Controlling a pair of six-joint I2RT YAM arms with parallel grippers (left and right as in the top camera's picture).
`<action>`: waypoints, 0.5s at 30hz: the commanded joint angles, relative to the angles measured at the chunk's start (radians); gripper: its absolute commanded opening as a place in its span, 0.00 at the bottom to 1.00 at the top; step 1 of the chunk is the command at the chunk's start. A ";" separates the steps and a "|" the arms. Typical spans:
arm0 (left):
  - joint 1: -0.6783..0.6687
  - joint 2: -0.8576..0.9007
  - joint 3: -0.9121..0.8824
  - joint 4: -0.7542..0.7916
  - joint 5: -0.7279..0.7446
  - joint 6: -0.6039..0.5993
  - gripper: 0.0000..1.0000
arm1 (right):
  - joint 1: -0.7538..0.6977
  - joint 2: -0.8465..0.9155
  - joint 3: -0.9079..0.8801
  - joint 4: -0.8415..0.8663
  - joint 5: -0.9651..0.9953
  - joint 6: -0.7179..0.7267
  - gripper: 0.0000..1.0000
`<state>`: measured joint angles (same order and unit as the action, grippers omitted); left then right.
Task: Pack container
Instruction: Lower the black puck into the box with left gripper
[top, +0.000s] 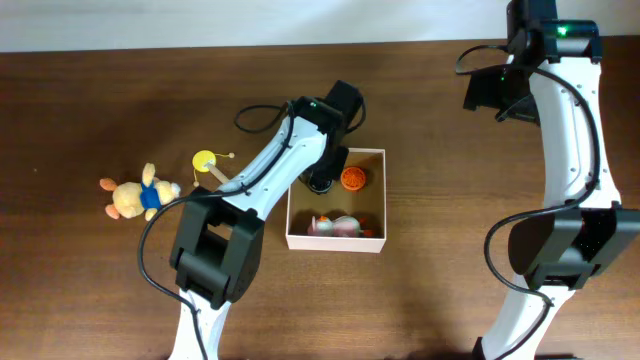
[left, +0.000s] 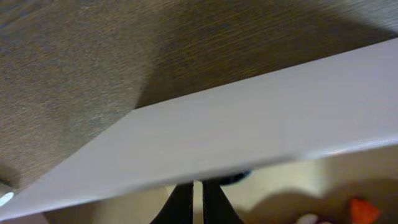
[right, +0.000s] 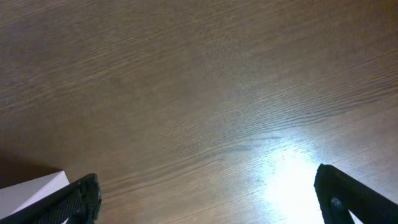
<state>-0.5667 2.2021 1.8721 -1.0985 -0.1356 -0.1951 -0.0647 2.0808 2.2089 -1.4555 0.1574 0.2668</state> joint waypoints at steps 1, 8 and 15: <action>-0.003 0.012 -0.029 0.016 -0.073 0.002 0.08 | -0.002 -0.013 0.016 0.000 0.012 0.012 0.99; -0.002 0.017 -0.033 0.030 -0.093 0.001 0.08 | -0.002 -0.013 0.017 0.000 0.012 0.012 0.99; -0.003 0.028 -0.048 0.029 -0.094 0.001 0.08 | -0.002 -0.013 0.017 0.000 0.012 0.012 0.99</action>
<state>-0.5667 2.2024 1.8454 -1.0710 -0.2142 -0.1951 -0.0647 2.0808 2.2086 -1.4555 0.1574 0.2665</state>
